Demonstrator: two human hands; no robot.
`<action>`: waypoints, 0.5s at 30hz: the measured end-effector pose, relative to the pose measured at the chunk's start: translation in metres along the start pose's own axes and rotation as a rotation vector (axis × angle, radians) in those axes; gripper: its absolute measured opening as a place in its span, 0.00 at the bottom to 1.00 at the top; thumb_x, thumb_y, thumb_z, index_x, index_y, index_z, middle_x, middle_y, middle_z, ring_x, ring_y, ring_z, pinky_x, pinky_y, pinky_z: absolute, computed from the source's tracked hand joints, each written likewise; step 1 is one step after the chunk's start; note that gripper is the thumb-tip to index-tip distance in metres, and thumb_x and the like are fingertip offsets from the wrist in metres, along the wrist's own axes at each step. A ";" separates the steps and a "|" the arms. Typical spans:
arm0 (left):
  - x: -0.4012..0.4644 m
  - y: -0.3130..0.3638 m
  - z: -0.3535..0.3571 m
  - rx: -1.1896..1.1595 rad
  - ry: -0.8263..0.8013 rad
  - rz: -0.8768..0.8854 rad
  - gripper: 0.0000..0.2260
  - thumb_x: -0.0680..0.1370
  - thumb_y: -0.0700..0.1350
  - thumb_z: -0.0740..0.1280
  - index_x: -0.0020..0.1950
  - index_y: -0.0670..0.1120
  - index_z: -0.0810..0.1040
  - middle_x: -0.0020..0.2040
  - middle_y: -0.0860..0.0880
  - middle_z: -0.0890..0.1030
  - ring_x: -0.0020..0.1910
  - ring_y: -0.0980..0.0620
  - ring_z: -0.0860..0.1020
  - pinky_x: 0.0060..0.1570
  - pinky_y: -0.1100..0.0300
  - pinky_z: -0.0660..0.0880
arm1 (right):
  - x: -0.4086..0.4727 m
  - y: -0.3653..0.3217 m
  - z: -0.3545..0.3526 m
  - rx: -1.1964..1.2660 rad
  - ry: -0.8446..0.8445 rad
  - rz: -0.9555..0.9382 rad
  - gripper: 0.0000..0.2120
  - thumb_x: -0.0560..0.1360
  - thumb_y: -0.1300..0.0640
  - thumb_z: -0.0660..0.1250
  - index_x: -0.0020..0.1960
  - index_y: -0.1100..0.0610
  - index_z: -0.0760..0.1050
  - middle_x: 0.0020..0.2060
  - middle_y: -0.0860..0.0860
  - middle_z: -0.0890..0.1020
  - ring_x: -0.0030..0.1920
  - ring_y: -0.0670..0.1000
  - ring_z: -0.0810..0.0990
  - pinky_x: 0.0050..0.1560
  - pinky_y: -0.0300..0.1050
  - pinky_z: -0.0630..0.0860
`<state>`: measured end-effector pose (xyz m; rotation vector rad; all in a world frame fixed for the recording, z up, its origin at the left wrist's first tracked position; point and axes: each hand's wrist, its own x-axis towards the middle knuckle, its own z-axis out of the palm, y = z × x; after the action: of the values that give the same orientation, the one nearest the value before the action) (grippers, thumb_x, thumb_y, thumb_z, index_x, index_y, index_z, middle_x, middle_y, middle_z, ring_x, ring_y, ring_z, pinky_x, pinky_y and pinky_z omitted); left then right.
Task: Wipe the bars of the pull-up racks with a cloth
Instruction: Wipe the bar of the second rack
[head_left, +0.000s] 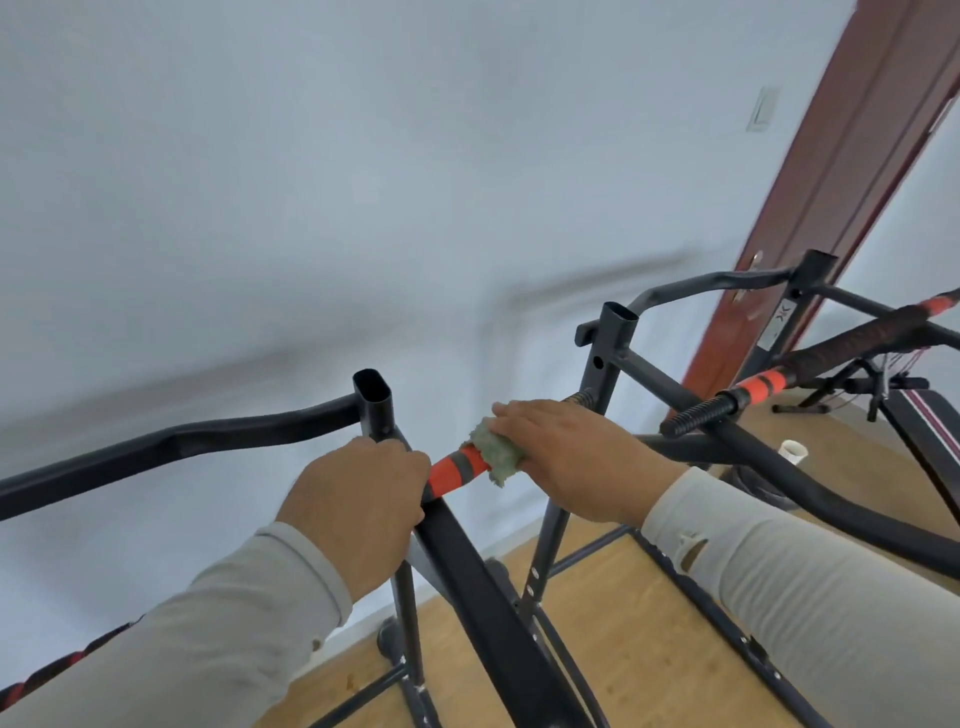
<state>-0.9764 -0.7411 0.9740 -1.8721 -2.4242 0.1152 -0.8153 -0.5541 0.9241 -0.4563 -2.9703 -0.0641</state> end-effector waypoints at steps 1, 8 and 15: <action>0.001 0.000 0.002 0.007 0.000 0.006 0.04 0.83 0.53 0.62 0.52 0.54 0.70 0.52 0.53 0.78 0.50 0.52 0.77 0.52 0.57 0.78 | 0.000 0.000 0.001 0.033 0.000 0.009 0.20 0.82 0.56 0.62 0.73 0.50 0.66 0.74 0.49 0.72 0.73 0.51 0.72 0.75 0.52 0.68; 0.010 0.002 0.014 0.124 0.032 0.042 0.10 0.82 0.54 0.63 0.61 0.53 0.73 0.57 0.52 0.78 0.53 0.51 0.78 0.55 0.55 0.79 | 0.006 0.012 0.008 -0.155 0.064 -0.105 0.27 0.80 0.56 0.66 0.77 0.56 0.63 0.63 0.51 0.78 0.60 0.53 0.77 0.64 0.52 0.76; 0.014 0.001 0.022 0.146 0.048 0.053 0.10 0.82 0.54 0.64 0.62 0.54 0.74 0.56 0.52 0.77 0.52 0.52 0.77 0.56 0.56 0.79 | 0.005 0.051 0.004 -0.360 0.005 -0.236 0.27 0.75 0.66 0.61 0.74 0.60 0.71 0.60 0.53 0.81 0.58 0.57 0.78 0.59 0.55 0.79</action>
<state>-0.9818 -0.7280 0.9519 -1.8539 -2.2694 0.2410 -0.8046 -0.5038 0.9221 -0.1366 -2.9950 -0.6293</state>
